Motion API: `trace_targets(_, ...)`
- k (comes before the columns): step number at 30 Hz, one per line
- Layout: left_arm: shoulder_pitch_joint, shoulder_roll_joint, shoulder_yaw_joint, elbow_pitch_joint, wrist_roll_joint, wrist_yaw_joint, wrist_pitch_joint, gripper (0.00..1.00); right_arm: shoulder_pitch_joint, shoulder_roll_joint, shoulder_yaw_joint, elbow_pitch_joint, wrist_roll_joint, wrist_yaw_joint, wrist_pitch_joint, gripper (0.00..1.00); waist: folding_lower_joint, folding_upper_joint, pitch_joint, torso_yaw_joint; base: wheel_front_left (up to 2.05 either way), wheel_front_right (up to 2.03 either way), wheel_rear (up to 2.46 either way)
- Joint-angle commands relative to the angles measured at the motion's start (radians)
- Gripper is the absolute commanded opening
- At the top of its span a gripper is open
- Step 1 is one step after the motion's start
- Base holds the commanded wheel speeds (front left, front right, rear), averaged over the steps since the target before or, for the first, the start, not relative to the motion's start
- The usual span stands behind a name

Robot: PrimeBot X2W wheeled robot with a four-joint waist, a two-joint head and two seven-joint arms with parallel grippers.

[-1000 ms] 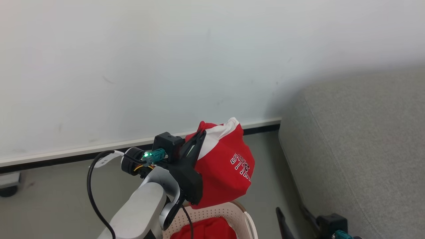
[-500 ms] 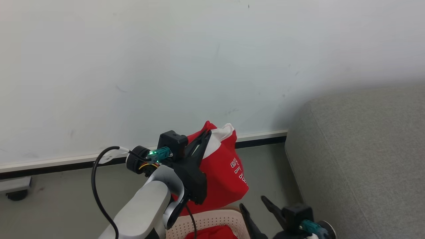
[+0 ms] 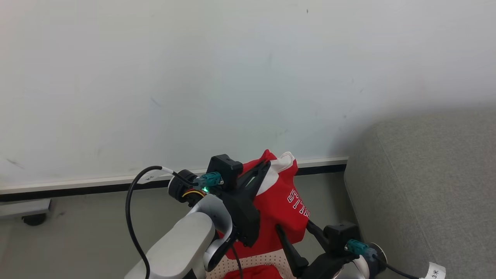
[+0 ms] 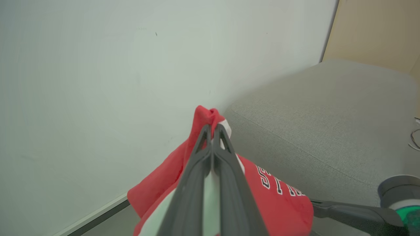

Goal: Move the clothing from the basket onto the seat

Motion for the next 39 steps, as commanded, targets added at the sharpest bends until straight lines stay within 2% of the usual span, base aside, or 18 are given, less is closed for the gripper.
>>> trace_targets(1, -0.005, 0.0, -0.023, -0.024, -0.026, -0.002, 0.014, 0.0, -0.022, -0.001, 0.0, 0.008, 0.014, 0.0, -0.01, 1.0, 0.0, 0.0, -0.005, 0.012, 0.0, 0.0, 0.0)
trace_targets(10, 0.007, -0.001, -0.094, -0.14, -0.106, 0.009, 0.058, 0.0, -0.061, -0.002, -0.001, 0.041, 0.018, 0.0, -0.022, 1.0, 0.0, 0.0, -0.01, 0.026, 0.0, 0.0, 0.0)
trace_targets(15, -0.001, 0.0, -0.113, -0.19, -0.121, 0.032, 0.072, 0.0, -0.065, -0.002, -0.014, 0.058, 0.006, 0.0, -0.023, 0.99, 0.0, 0.0, -0.012, 0.024, 0.0, 0.0, 0.0)
trace_targets(16, -0.001, 0.0, -0.114, -0.195, -0.122, 0.036, 0.072, 0.0, -0.064, -0.002, -0.017, 0.061, 0.007, 0.0, -0.022, 0.47, 0.0, 0.0, -0.012, 0.023, 0.0, 0.0, 0.0)
trace_targets(17, -0.001, 0.0, -0.115, -0.197, -0.121, 0.038, 0.073, 0.0, -0.064, -0.002, -0.018, 0.063, 0.007, 0.0, -0.02, 0.0, 0.0, 0.0, -0.012, 0.022, 0.0, 0.0, 0.0)
trace_targets(23, 0.015, 0.013, -0.11, -0.191, -0.118, 0.052, 0.059, 0.0, -0.06, -0.002, -0.017, 0.063, 0.006, 0.0, -0.014, 0.0, 0.0, 0.0, -0.009, 0.009, 0.0, 0.0, 0.0)
trace_targets(24, 0.017, 0.013, -0.109, -0.19, -0.117, 0.054, 0.053, 0.46, -0.058, -0.001, -0.019, 0.062, 0.005, 0.0, -0.015, 0.0, 0.0, 0.0, -0.008, 0.007, 0.0, 0.0, 0.0)
trace_targets(25, 0.021, 0.013, -0.104, -0.188, -0.121, 0.054, 0.045, 1.0, -0.056, -0.001, -0.021, 0.061, 0.005, 0.0, -0.015, 0.0, 0.0, 0.0, -0.007, 0.006, 0.0, 0.0, 0.0)
trace_targets(30, 0.033, 0.027, -0.098, -0.152, -0.116, 0.063, 0.014, 1.0, -0.048, -0.001, -0.028, 0.05, 0.003, 0.0, -0.019, 0.0, 0.0, 0.0, -0.005, -0.005, 0.0, 0.0, 0.0)
trace_targets(39, 0.098, 0.069, -0.092, -0.066, -0.139, 0.012, -0.082, 1.0, 0.004, -0.001, -0.068, 0.019, -0.06, 0.0, -0.012, 0.0, 0.0, 0.0, 0.001, -0.023, 0.0, 0.0, 0.0)
